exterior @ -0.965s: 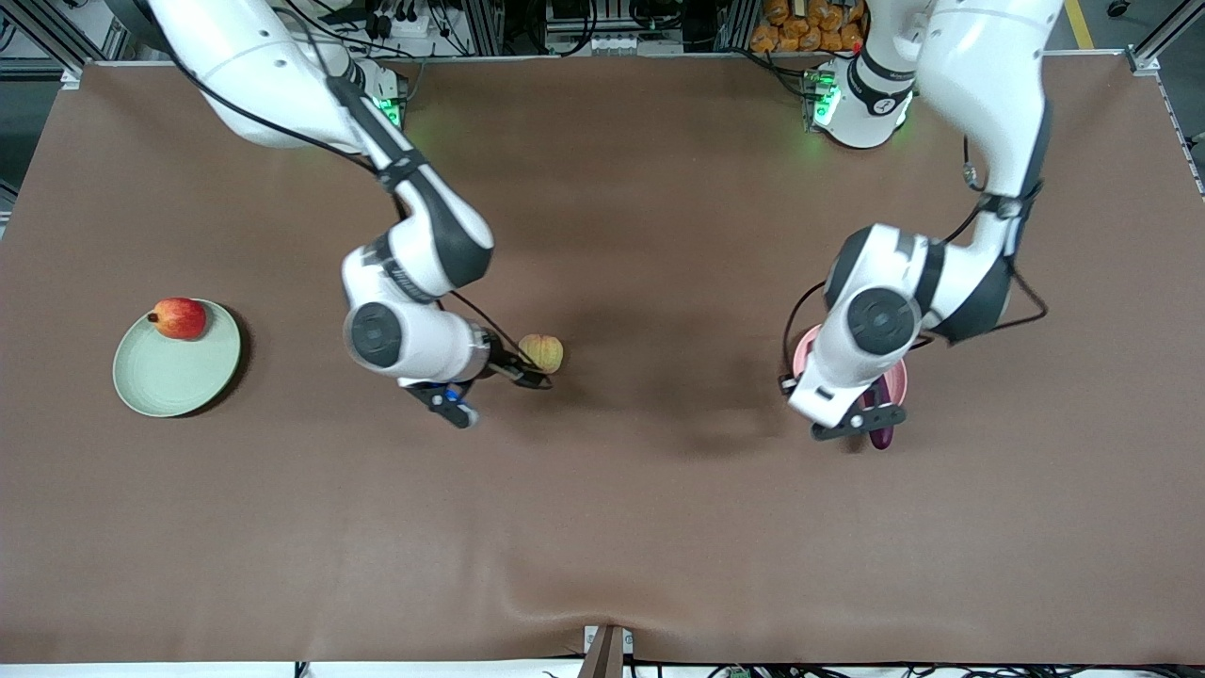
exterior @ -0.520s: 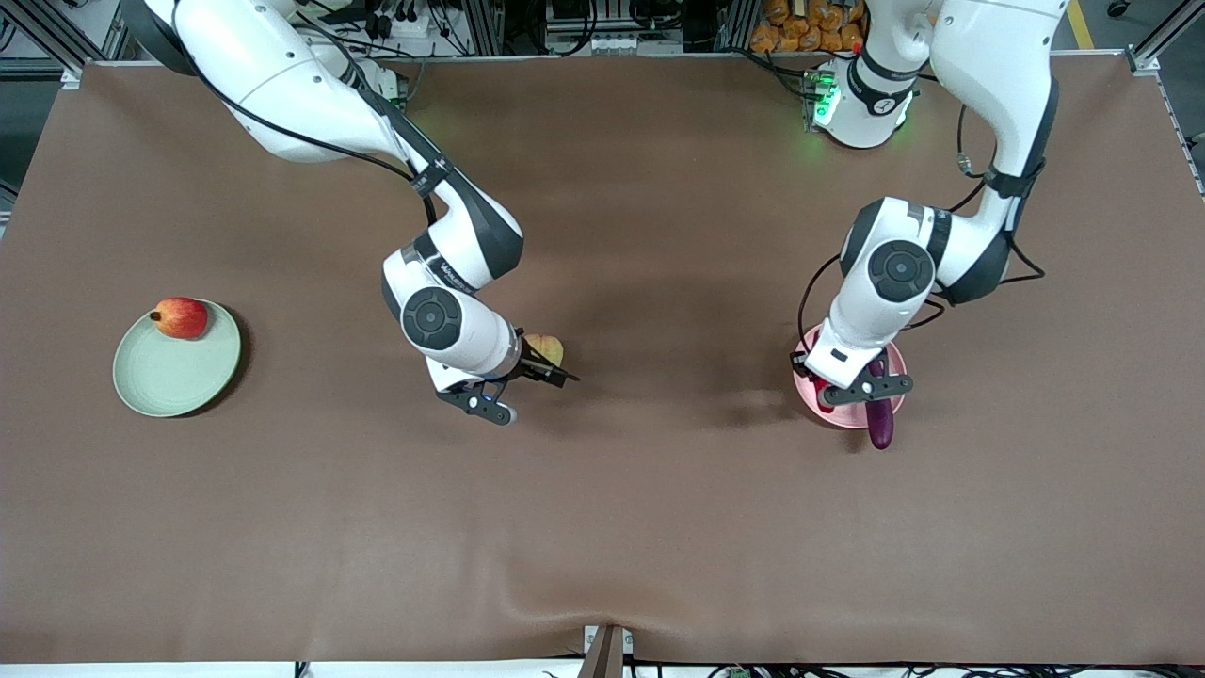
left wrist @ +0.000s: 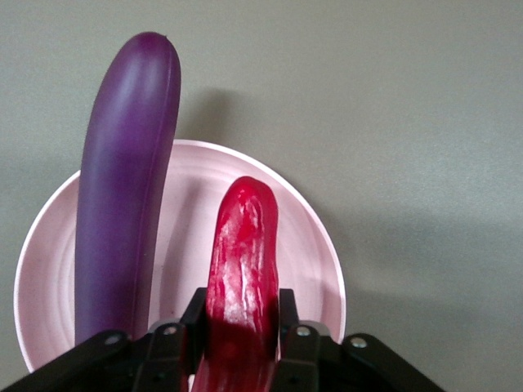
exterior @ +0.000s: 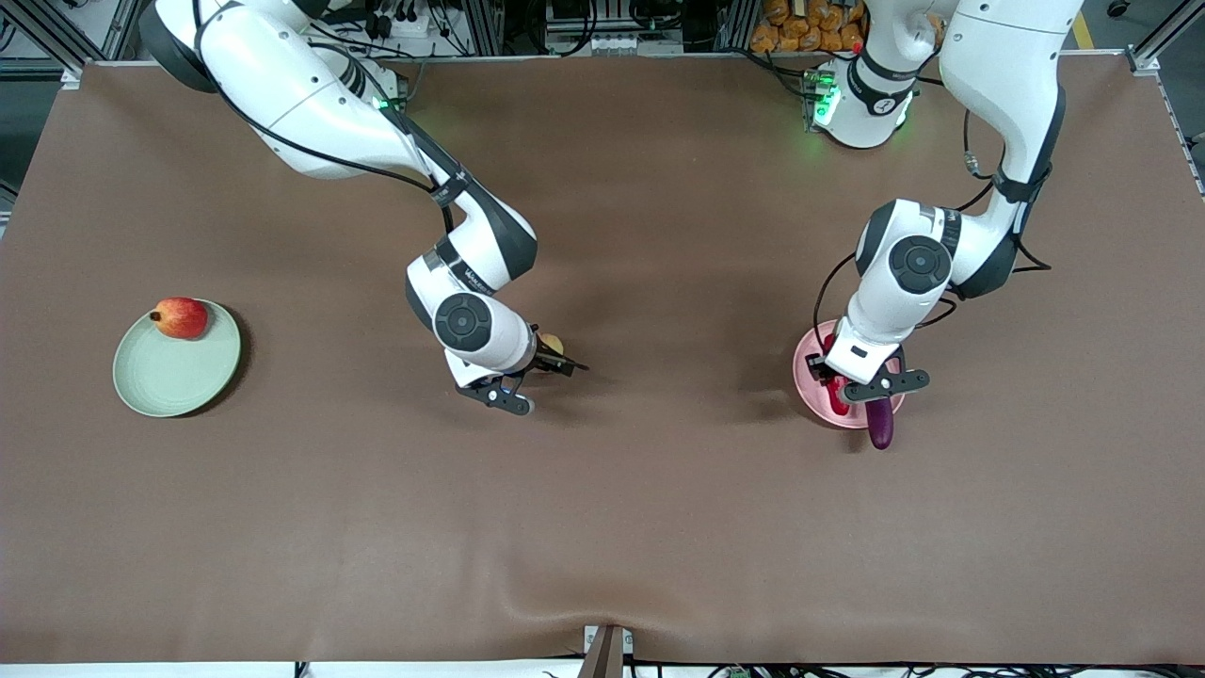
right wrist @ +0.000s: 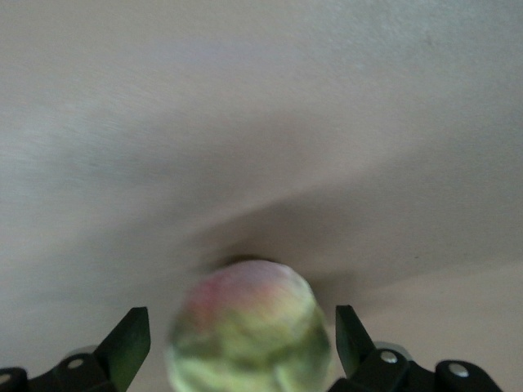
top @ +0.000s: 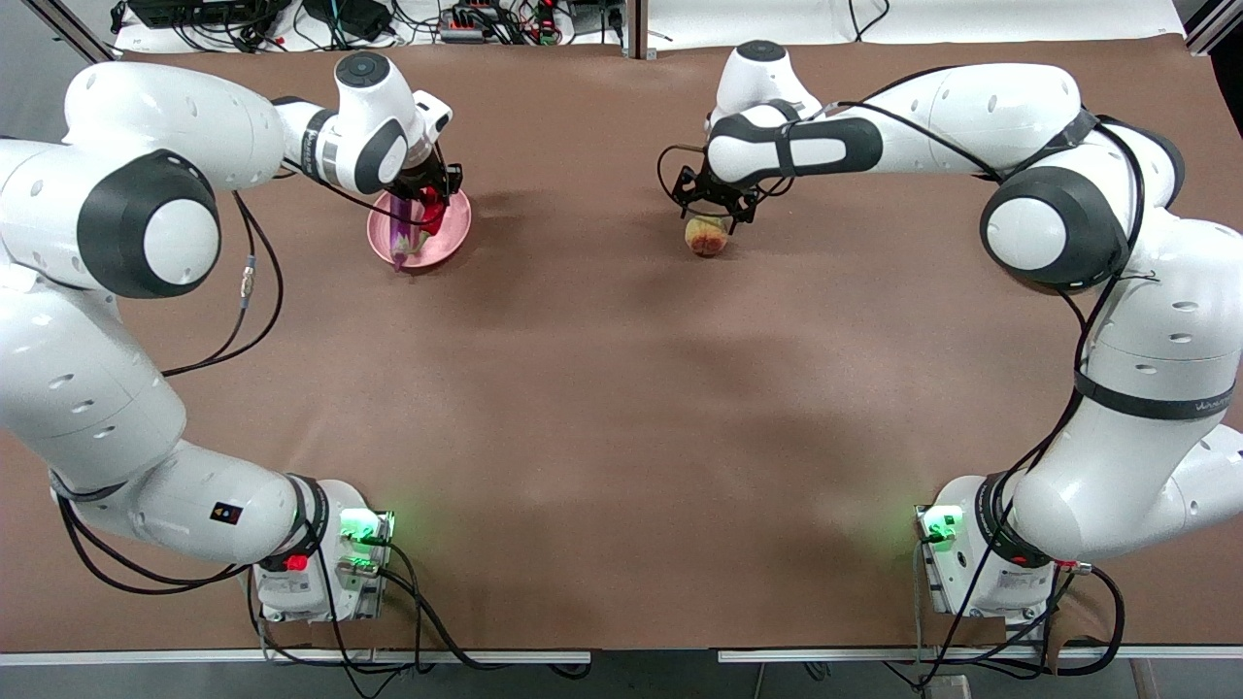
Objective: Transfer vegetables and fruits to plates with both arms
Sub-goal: 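Release the chili on the pink plate while the right gripper carries the peach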
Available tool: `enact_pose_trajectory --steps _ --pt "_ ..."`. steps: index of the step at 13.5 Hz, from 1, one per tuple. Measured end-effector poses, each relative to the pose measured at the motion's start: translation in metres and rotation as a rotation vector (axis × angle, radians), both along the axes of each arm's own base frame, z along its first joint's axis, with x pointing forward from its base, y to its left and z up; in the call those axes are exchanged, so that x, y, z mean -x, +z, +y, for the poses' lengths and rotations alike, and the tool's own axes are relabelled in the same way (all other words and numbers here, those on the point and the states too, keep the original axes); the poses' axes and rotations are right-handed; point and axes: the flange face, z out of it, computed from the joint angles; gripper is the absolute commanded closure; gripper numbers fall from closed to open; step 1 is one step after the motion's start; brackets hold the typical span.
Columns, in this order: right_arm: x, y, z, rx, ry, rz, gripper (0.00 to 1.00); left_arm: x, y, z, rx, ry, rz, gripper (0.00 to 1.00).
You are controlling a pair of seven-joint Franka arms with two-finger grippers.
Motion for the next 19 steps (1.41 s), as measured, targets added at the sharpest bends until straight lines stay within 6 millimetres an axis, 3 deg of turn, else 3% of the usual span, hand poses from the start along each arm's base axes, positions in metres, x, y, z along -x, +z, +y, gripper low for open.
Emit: enact_pose_trajectory --steps 1,2,5,8,10,13,15,19 --pt "0.003 -0.005 -0.001 0.012 0.002 0.002 0.81 0.0 0.001 0.0 0.001 0.0 -0.002 0.0" --pt "0.003 -0.004 0.0 0.013 0.0 0.0 1.0 -0.001 0.003 0.0 0.001 0.001 -0.005 0.0" --pt "0.003 0.003 -0.006 0.029 -0.009 0.049 1.0 -0.008 0.021 0.003 0.002 0.01 -0.017 0.0" --pt "-0.014 0.042 -0.048 0.081 -0.037 0.152 1.0 -0.019 0.071 0.006 -0.032 -0.002 0.034 0.0" --pt "-0.025 0.075 -0.096 0.12 -0.01 0.21 1.0 -0.029 0.114 0.019 -0.058 -0.04 0.072 0.0" --pt "-0.035 0.102 -0.187 0.142 0.052 0.312 1.0 -0.039 0.167 0.068 -0.077 -0.118 0.097 0.0" --pt "-0.04 0.102 -0.257 0.104 0.102 0.344 1.0 -0.035 0.195 0.085 -0.082 -0.144 0.106 0.0" --pt "-0.044 0.086 -0.406 0.081 0.2 0.359 1.0 -0.013 0.266 0.072 -0.079 -0.199 0.164 0.0"
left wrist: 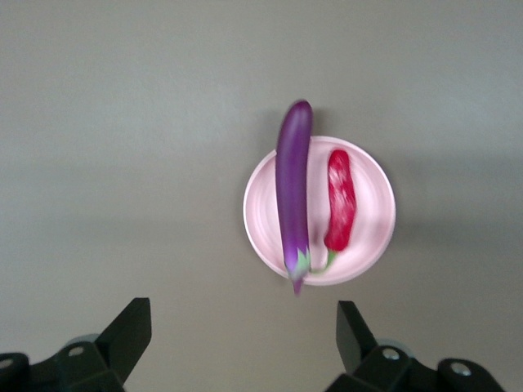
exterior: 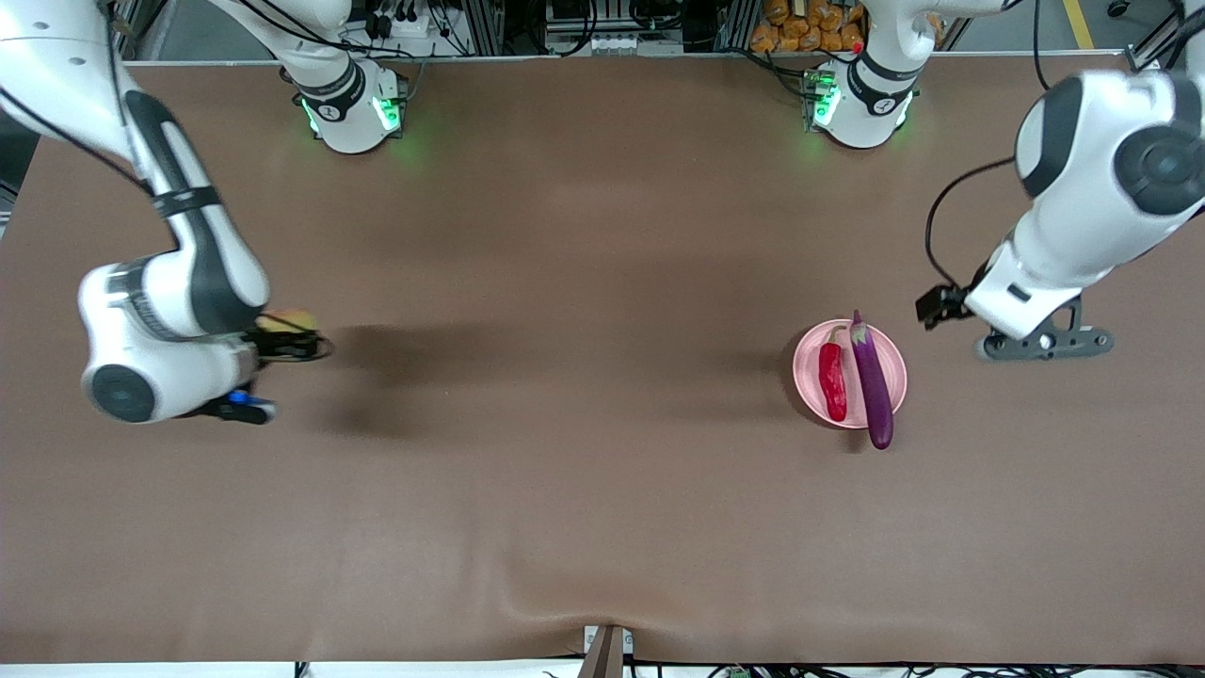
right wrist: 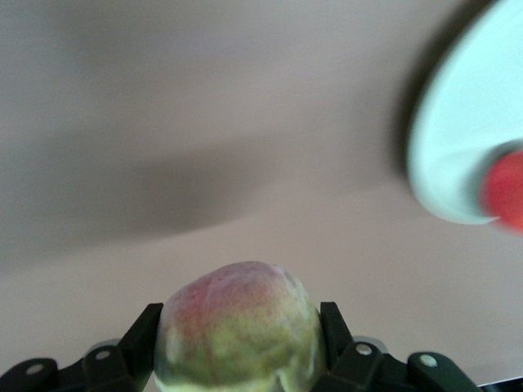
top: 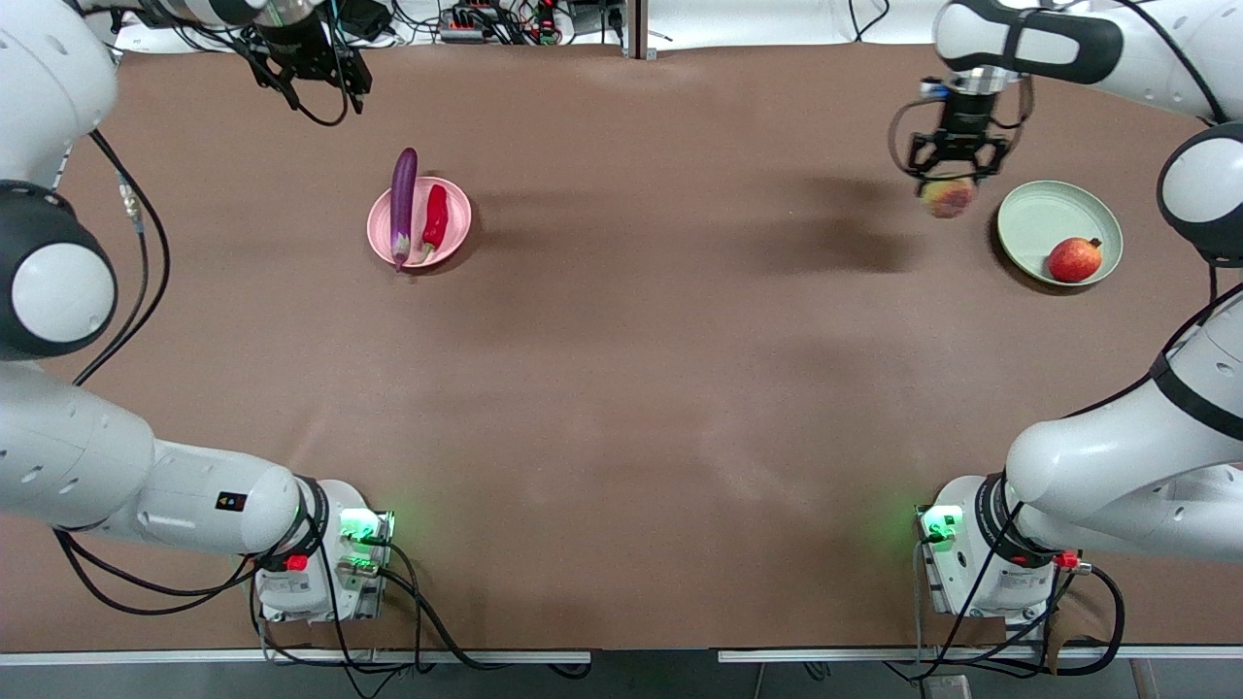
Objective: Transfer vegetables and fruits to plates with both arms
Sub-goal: 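Release the chili on the pink plate while the right gripper carries the peach, then lower the peach onto the green plate with the right gripper and open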
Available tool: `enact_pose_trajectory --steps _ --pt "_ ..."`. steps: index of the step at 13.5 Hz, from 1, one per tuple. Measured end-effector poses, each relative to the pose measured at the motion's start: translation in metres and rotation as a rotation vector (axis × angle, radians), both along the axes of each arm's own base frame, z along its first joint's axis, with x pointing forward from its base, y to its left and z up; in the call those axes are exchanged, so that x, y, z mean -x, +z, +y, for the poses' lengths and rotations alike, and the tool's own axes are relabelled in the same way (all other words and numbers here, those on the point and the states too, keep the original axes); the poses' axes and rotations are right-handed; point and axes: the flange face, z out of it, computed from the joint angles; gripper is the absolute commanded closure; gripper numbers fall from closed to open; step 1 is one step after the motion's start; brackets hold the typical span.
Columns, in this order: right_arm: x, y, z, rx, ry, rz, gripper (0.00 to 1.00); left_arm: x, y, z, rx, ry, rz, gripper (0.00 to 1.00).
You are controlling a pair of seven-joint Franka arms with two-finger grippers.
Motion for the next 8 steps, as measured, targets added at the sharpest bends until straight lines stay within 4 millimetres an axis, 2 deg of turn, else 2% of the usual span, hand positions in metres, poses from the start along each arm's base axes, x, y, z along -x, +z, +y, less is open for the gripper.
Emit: enact_pose_trajectory --steps 2,4,5,6,7,8 --pt "0.0 -0.007 -0.063 -0.024 0.048 -0.02 1.0 0.007 0.04 0.008 0.01 -0.067 0.018 0.0" --pt "0.001 -0.013 -0.104 -0.055 0.104 -0.046 1.0 0.011 0.07 0.02 0.013 -0.095 0.024 0.0" --pt "0.002 -0.017 -0.118 -0.068 0.13 -0.055 0.93 0.015 0.08 0.022 0.012 -0.111 0.053 0.0" --pt "0.003 -0.021 -0.128 -0.078 0.15 -0.056 0.77 0.019 0.088 0.023 0.012 -0.131 0.077 0.0" --pt "0.003 -0.026 -0.133 -0.086 0.162 -0.056 0.69 0.022 0.097 0.022 0.013 -0.153 0.082 0.0" --pt "0.002 -0.031 -0.135 -0.092 0.17 -0.054 0.51 0.024 0.106 0.022 0.015 -0.169 0.076 0.0"
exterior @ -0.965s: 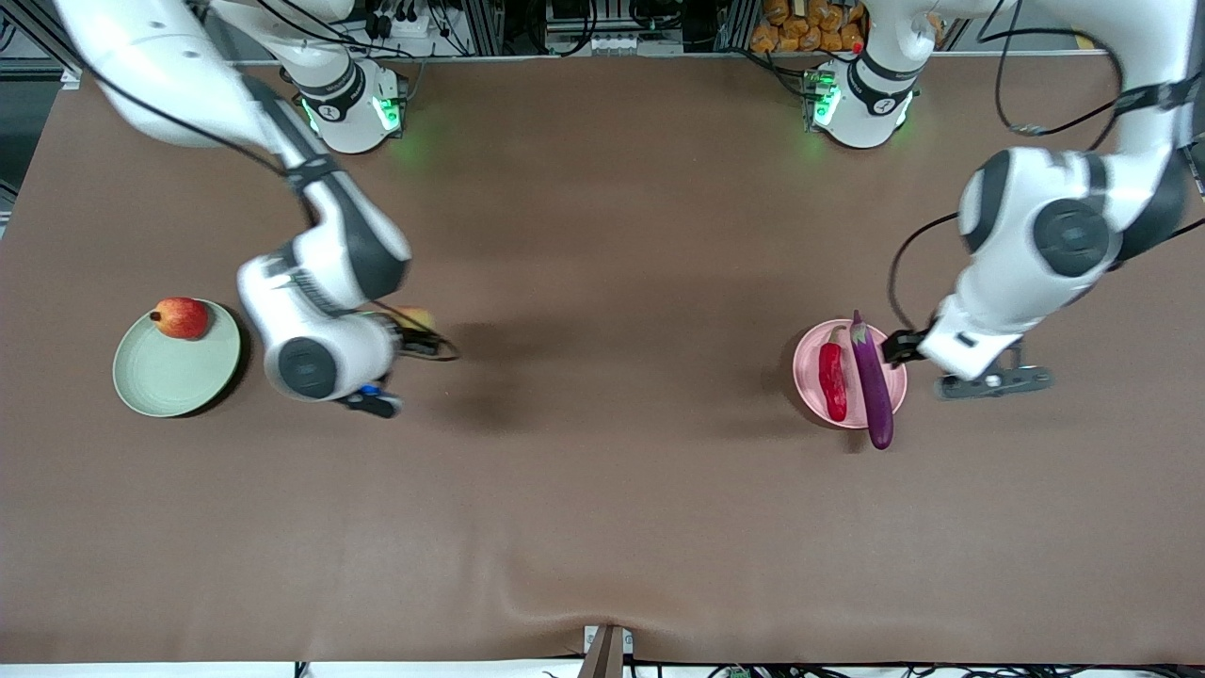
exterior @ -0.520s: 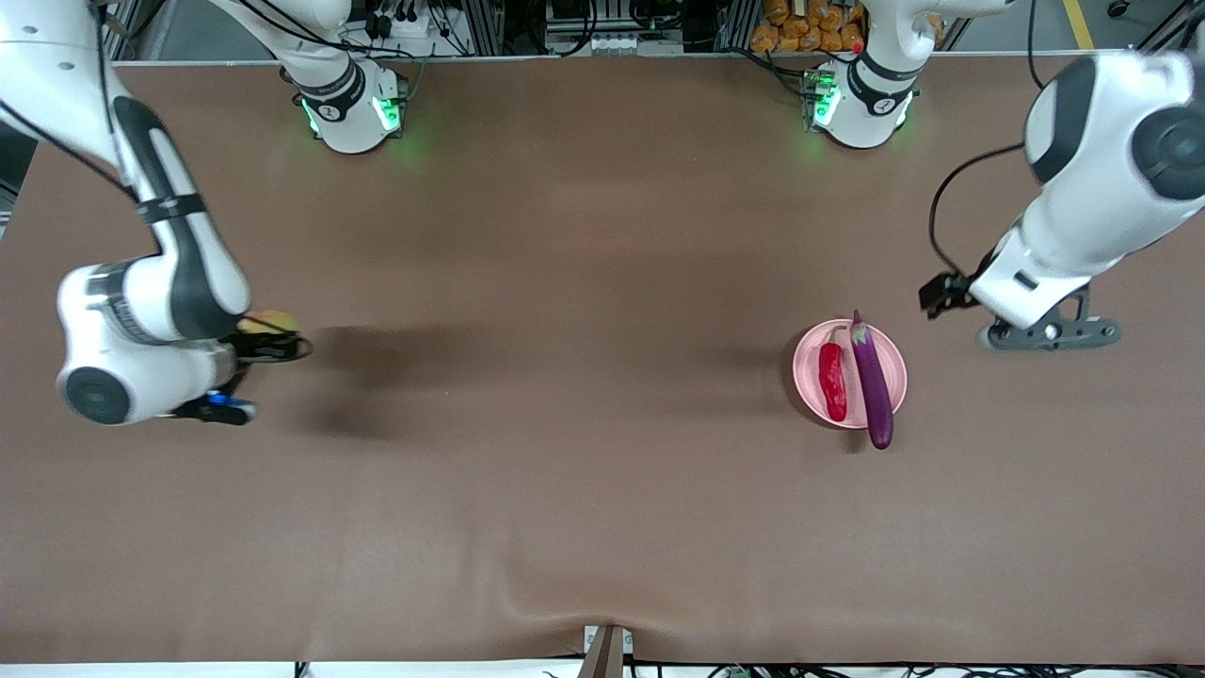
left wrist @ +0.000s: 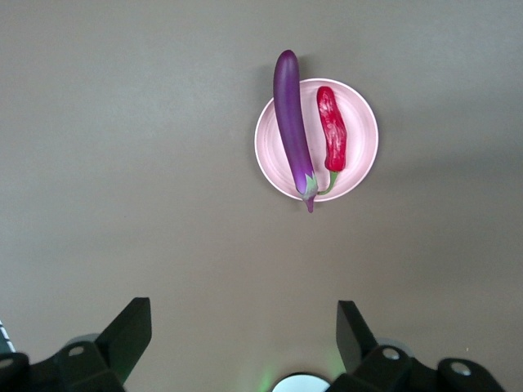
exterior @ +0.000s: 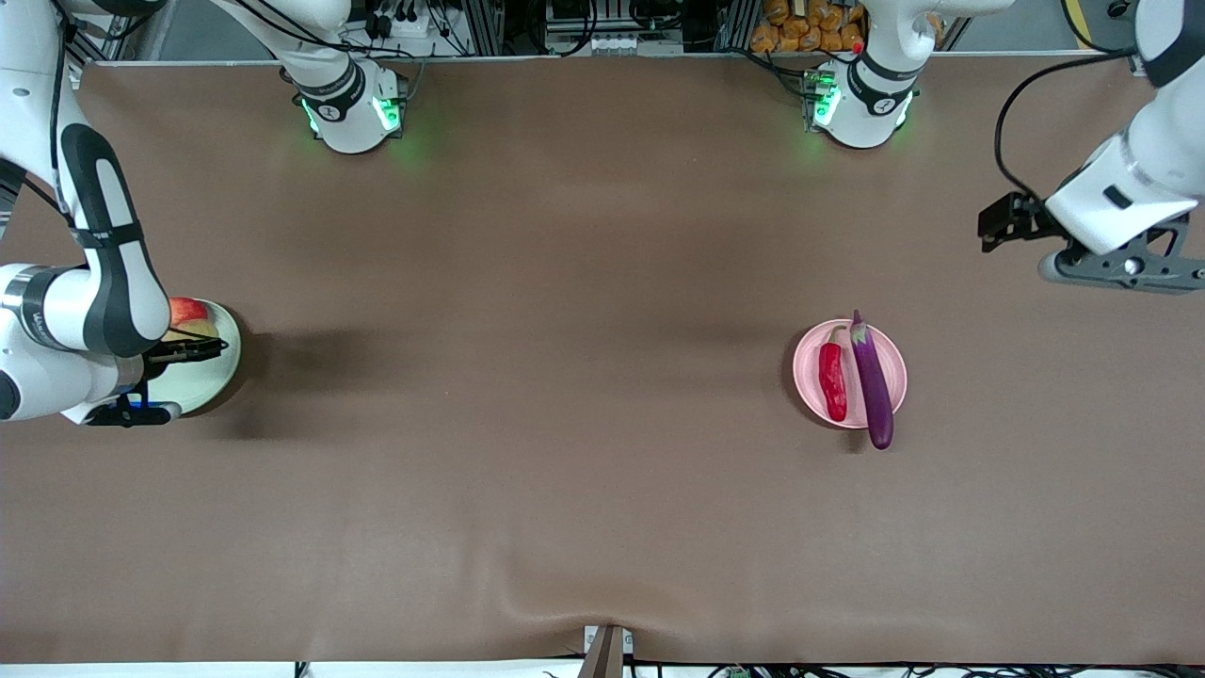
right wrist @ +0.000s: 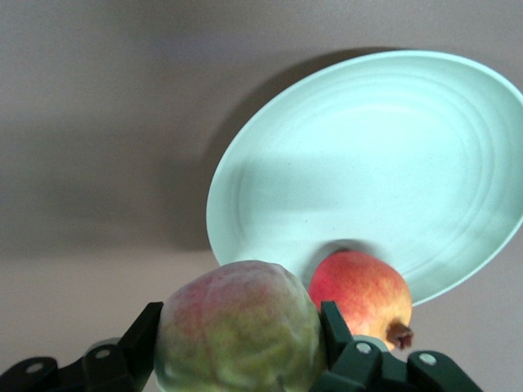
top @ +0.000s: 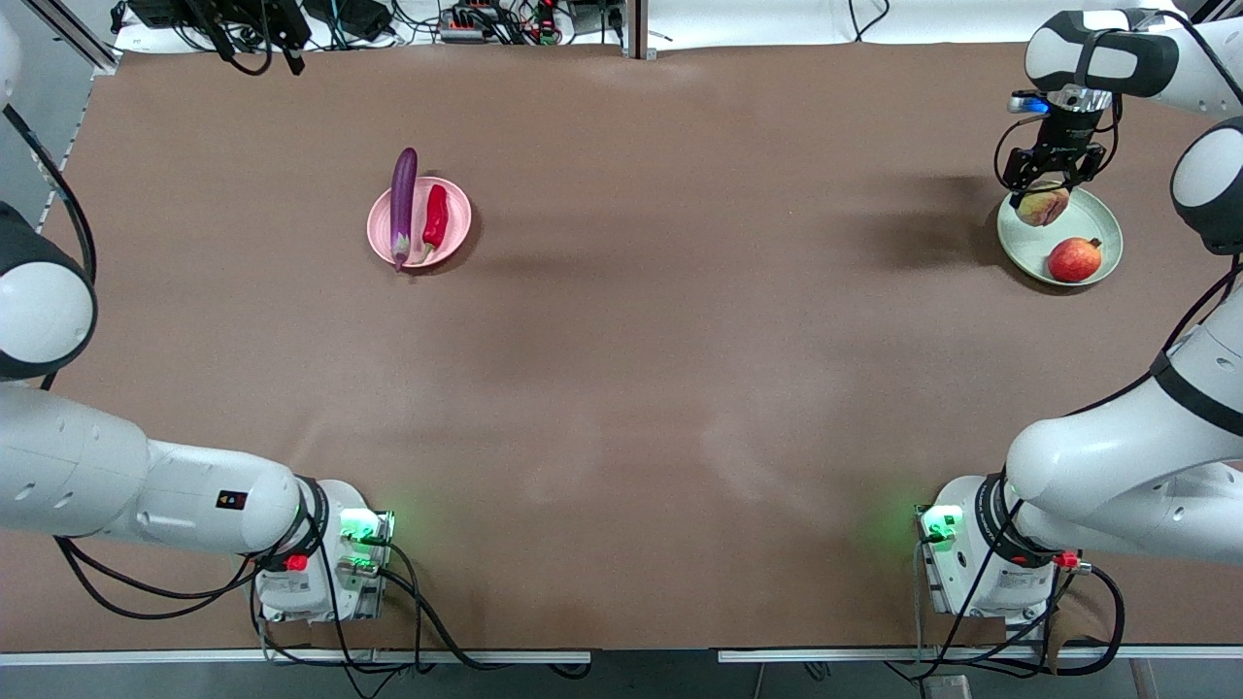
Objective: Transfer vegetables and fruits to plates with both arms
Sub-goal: 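Lower the peach onto the green plate with the right gripper and open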
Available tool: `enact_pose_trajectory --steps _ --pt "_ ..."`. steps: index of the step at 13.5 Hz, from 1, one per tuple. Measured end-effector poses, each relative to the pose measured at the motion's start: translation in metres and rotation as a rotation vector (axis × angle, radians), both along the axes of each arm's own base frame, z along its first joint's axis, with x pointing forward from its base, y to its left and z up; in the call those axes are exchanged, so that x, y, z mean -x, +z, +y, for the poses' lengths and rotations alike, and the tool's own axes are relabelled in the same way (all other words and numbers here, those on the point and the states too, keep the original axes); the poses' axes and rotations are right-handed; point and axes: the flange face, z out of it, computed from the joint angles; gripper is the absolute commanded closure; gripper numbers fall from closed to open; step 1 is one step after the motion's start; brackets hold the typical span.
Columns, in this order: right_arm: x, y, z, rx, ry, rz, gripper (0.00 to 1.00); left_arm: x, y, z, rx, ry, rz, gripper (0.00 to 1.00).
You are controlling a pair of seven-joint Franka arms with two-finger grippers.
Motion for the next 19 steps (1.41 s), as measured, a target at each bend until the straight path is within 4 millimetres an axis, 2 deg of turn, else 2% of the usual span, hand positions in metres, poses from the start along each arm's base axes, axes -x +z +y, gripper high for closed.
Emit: enact_pose_trajectory --steps 1,2,4,7,11,13,17,19 --pt "-0.003 -0.002 -0.002 -0.008 0.013 -0.002 0.1 0.002 0.008 0.0 0.002 -0.009 -0.009 0.0" --pt "-0.006 -0.004 -0.003 -0.02 0.036 -0.005 0.0 0.005 0.014 0.001 0.004 -0.01 -0.018 0.0" --pt "-0.01 -0.006 -0.005 -0.037 0.066 -0.008 0.0 0.01 0.022 0.007 0.005 0.003 -0.029 0.0" --pt "-0.011 -0.008 -0.008 -0.044 0.074 -0.004 0.0 0.012 0.025 0.026 0.027 0.051 -0.029 0.0" --pt "-0.015 0.005 0.003 -0.063 0.077 0.024 0.0 0.012 0.022 0.02 0.064 0.104 -0.022 0.0" --pt "-0.023 0.036 0.024 -0.156 0.039 0.044 0.0 0.013 0.022 0.015 0.064 0.098 -0.024 0.0" --pt "-0.042 0.139 0.064 -0.234 0.055 -0.048 0.0 0.012 0.026 0.014 0.065 0.096 -0.033 0.0" --pt "-0.049 0.183 0.099 -0.224 0.094 -0.096 0.0 0.013 0.026 0.016 0.064 0.1 -0.026 0.0"
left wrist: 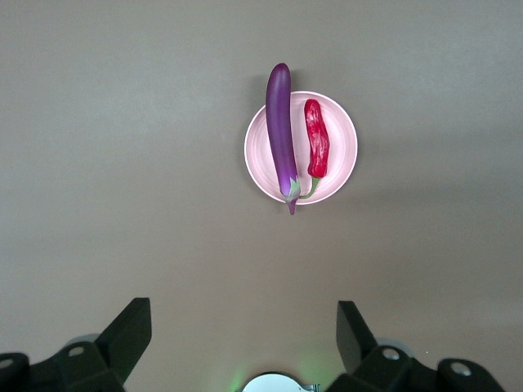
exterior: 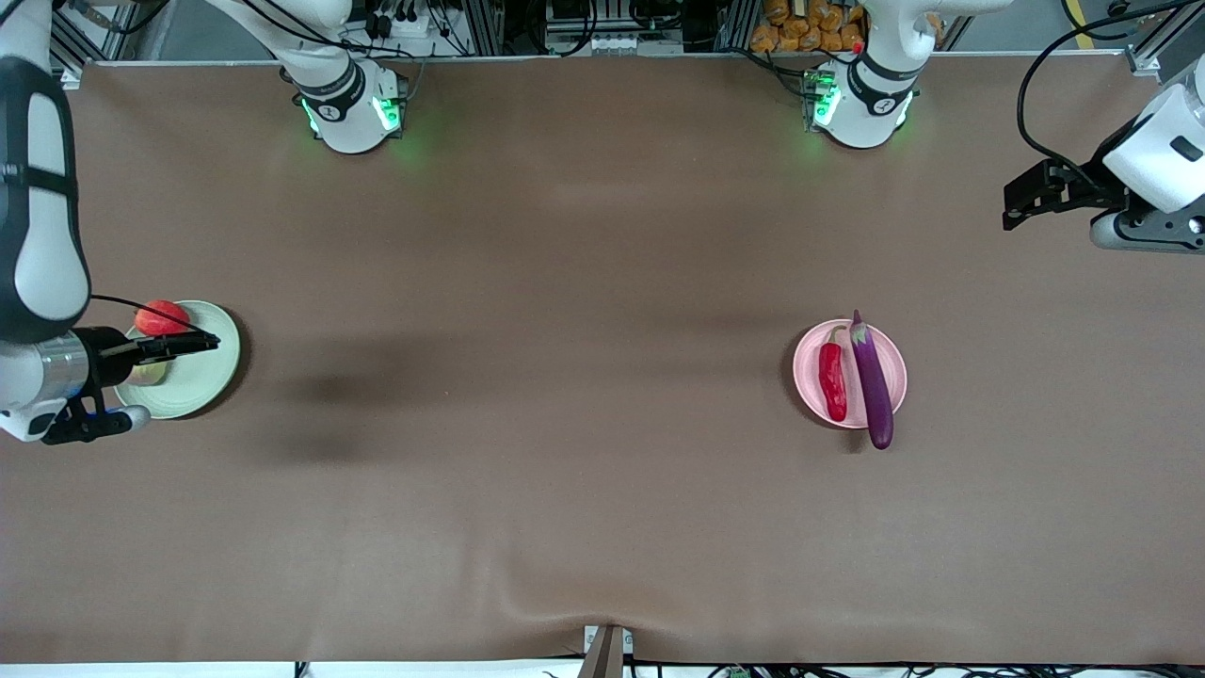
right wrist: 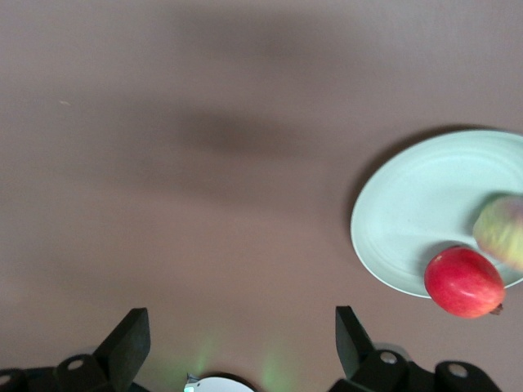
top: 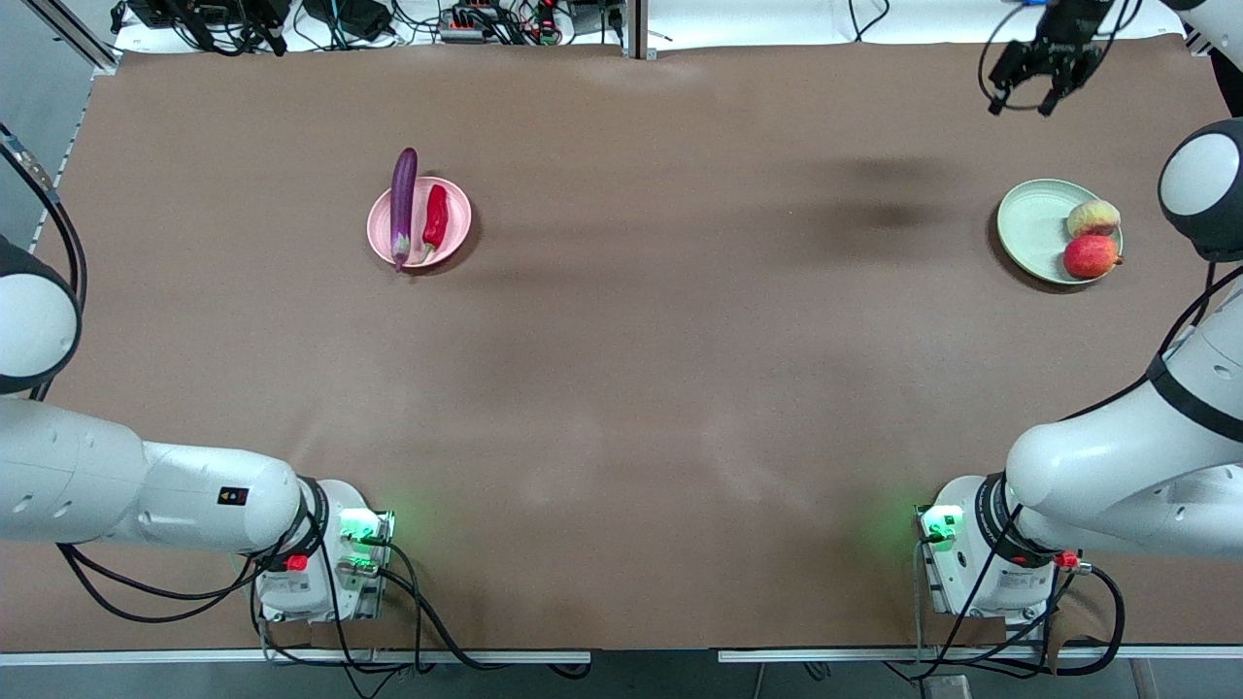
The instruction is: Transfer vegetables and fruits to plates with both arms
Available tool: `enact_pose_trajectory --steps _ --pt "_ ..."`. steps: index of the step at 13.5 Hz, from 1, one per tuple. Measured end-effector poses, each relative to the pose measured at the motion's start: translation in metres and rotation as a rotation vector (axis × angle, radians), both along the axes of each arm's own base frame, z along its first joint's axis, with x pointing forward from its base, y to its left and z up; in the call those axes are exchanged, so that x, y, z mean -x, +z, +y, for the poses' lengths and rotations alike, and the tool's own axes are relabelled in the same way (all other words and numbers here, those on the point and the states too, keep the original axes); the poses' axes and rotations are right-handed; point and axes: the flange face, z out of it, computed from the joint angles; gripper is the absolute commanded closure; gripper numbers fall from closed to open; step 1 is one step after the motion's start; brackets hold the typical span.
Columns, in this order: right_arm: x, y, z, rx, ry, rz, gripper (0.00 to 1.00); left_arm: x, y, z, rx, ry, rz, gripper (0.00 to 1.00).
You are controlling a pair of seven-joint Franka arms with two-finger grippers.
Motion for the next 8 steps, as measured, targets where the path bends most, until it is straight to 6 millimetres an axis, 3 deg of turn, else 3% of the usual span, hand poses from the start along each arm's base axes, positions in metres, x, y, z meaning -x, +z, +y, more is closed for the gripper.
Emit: enact_pose_trajectory --steps 2,3,6,8 --pt "-0.004 0.051 0.036 0.02 0.006 -0.05 0.0 0.001 0.001 0.001 -0.001 0.001 0.009 0.0" --pt "-0.003 0.074 0.044 0.025 0.008 -0.071 0.0 0.002 0.001 0.001 -0.001 0.001 0.011 0.0" --pt "0.013 0.141 0.04 0.037 -0.003 -0.12 0.0 0.002 0.001 0.002 -0.001 0.002 0.012 0.0" --pt "0.038 0.194 0.045 0.07 -0.063 -0.168 0.0 0.002 0.001 0.005 -0.001 0.006 0.012 0.0"
